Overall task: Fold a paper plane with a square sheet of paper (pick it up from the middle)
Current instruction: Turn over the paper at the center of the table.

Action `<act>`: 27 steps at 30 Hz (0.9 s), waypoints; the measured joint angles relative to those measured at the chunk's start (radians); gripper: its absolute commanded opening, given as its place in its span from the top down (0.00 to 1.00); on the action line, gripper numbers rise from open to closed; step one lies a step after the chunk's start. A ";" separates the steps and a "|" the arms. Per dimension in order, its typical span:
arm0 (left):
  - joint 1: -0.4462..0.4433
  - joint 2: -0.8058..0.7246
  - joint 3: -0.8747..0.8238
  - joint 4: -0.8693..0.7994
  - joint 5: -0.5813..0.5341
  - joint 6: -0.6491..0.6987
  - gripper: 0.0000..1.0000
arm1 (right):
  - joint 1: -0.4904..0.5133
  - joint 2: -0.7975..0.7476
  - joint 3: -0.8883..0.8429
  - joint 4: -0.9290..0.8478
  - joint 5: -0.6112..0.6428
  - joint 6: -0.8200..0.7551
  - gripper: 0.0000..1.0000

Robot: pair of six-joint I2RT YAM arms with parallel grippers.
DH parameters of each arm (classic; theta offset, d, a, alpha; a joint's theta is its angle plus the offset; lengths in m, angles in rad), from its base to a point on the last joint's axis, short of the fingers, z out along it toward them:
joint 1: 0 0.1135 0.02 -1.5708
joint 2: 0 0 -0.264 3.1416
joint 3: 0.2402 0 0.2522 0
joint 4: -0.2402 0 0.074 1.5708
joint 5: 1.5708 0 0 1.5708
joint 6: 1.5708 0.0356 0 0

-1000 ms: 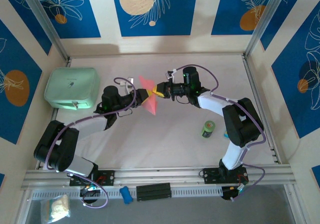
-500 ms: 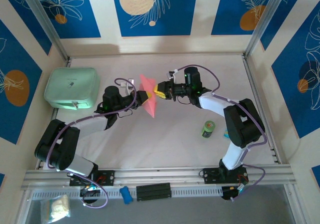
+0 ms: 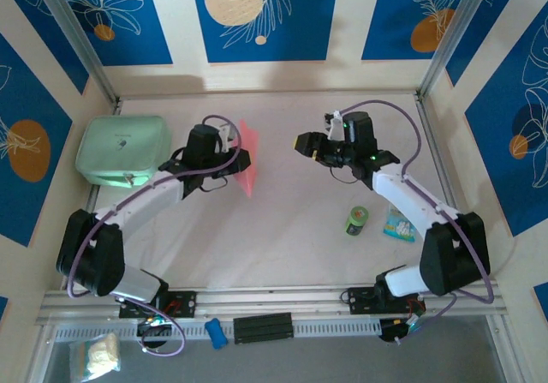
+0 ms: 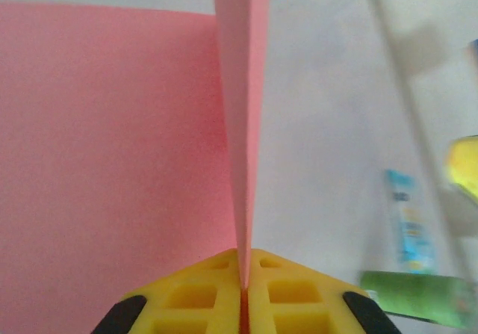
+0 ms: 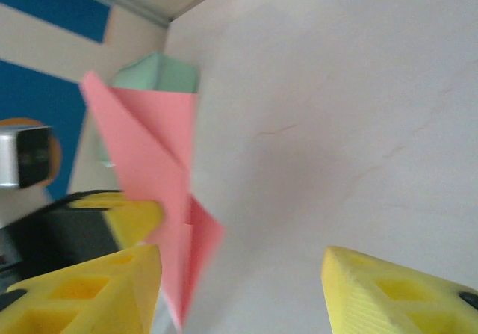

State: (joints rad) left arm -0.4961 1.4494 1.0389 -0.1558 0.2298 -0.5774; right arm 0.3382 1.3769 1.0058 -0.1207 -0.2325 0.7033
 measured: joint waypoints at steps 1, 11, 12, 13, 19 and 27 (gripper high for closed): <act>-0.016 0.007 0.041 -0.069 -0.064 0.043 0.91 | -0.005 -0.019 -0.010 -0.024 0.043 -0.020 0.41; -0.117 0.223 0.270 -0.453 -0.676 0.297 0.93 | -0.113 -0.154 -0.092 -0.173 0.241 -0.102 0.41; -0.123 0.252 0.286 -0.475 -0.722 0.308 0.93 | -0.126 -0.166 -0.093 -0.183 0.251 -0.108 0.41; -0.132 0.286 0.305 -0.496 -0.767 0.318 0.93 | -0.139 -0.177 -0.094 -0.192 0.258 -0.114 0.40; -0.226 0.476 0.431 -0.564 -0.946 0.339 0.93 | -0.183 -0.220 -0.108 -0.224 0.272 -0.124 0.38; -0.338 0.702 0.570 -0.590 -1.028 0.351 0.92 | -0.236 -0.248 -0.150 -0.236 0.270 -0.112 0.38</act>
State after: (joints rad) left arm -0.8337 2.1509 1.6093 -0.7456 -0.7982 -0.2260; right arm 0.1020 1.1290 0.8562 -0.3569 0.0376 0.5911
